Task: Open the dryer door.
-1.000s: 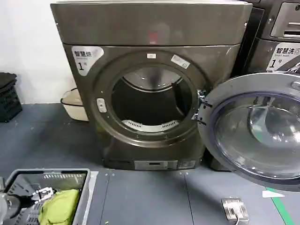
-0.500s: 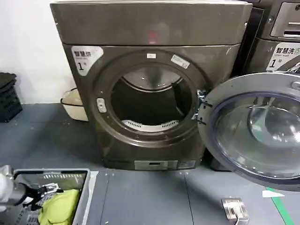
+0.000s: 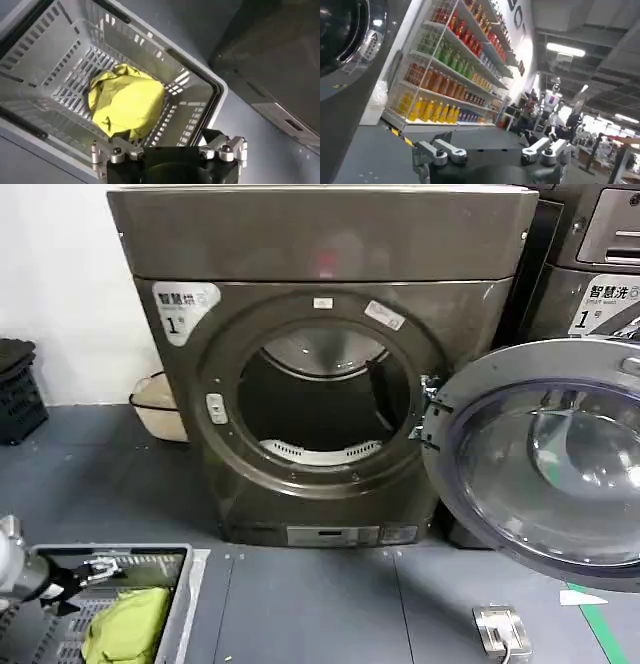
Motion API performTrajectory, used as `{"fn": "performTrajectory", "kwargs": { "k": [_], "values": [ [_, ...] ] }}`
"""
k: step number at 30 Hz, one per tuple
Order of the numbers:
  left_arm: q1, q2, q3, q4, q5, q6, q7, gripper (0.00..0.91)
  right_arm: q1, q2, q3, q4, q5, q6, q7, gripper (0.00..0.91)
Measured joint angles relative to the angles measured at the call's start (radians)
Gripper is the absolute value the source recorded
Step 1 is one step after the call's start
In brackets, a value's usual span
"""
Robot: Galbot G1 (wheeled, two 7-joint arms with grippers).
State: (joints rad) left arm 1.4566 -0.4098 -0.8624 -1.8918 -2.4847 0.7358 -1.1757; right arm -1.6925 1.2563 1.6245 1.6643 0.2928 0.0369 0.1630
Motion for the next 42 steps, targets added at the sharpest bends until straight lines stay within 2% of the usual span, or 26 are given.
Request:
{"fn": "performTrajectory", "kwargs": {
  "k": [21,32,42],
  "values": [
    [-0.006,0.003,0.002,0.026,0.024,0.001,0.004,0.907,-0.003,-0.009,0.05,-0.044,-0.011,-0.009,0.053,0.907],
    [-0.01,-0.003,0.015,0.036,0.042,0.001,0.017,0.907,-0.022,-0.005,0.109,-0.086,-0.001,0.04,0.093,0.907],
    [-0.012,-0.001,0.017,0.035,0.049,0.001,0.02,0.907,-0.037,0.009,0.127,-0.082,0.023,0.031,0.127,0.907]
  ]
}}
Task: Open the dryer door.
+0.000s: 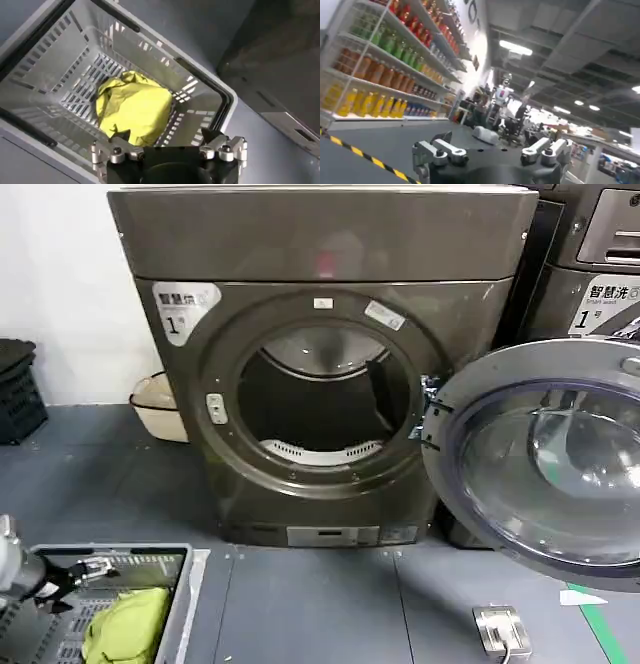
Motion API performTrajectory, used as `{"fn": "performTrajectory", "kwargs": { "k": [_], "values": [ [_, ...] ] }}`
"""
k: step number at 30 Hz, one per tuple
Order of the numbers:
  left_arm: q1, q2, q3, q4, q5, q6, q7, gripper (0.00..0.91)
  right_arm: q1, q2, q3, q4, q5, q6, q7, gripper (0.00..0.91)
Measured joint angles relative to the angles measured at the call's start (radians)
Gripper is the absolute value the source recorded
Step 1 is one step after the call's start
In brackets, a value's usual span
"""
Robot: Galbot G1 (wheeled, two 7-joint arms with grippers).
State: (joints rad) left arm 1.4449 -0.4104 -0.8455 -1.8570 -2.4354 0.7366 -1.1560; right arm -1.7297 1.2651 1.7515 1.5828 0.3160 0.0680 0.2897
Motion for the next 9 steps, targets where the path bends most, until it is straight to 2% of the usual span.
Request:
{"fn": "performTrajectory", "kwargs": {
  "k": [9],
  "values": [
    [-0.005,0.003,0.007,0.005,0.009,0.0,0.004,0.907,-0.014,0.003,0.02,-0.005,0.02,0.007,0.012,0.907]
  ]
}}
